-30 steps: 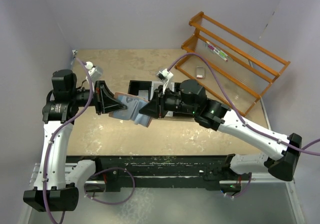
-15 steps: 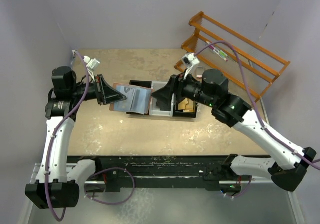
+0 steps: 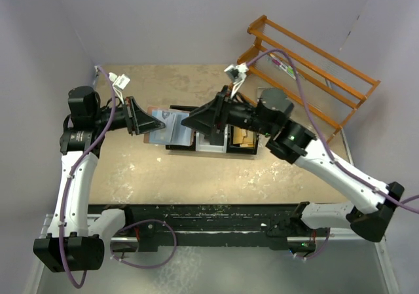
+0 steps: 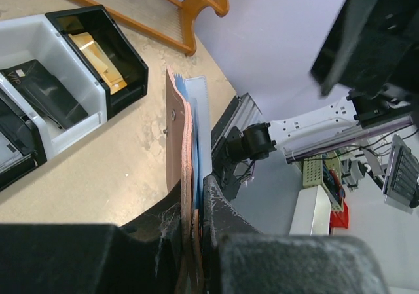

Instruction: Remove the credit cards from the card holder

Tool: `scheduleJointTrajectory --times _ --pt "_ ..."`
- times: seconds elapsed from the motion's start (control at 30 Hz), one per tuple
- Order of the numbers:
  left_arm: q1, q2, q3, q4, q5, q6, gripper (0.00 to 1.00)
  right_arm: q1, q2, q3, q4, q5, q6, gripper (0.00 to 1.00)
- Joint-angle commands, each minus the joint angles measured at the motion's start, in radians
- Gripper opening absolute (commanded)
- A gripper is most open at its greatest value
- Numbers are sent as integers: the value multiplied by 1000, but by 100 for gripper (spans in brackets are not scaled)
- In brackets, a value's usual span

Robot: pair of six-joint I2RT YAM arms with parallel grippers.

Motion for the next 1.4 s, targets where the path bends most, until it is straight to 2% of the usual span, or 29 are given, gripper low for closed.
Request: scheduleJointTrajectory --times 0.0,0.27,0.6,0.9,1.23,1.37 --pt "4 -10 27 77 25 -44 0 4 53 -59 194 -170 111 65" --pt "4 -23 28 170 105 -132 0 -10 67 -151 211 -239 121 59" --pt "4 -67 -17 436 189 -382 0 -30 117 -171 345 -326 175 49" --pt "4 -76 -15 423 201 -384 0 -31 198 -105 435 -360 231 47" --pt "4 -62 -13 348 176 -312 0 -31 221 -90 496 -388 265 44" --pt "4 -50 -7 305 163 -272 0 -31 229 -75 500 -391 260 40"
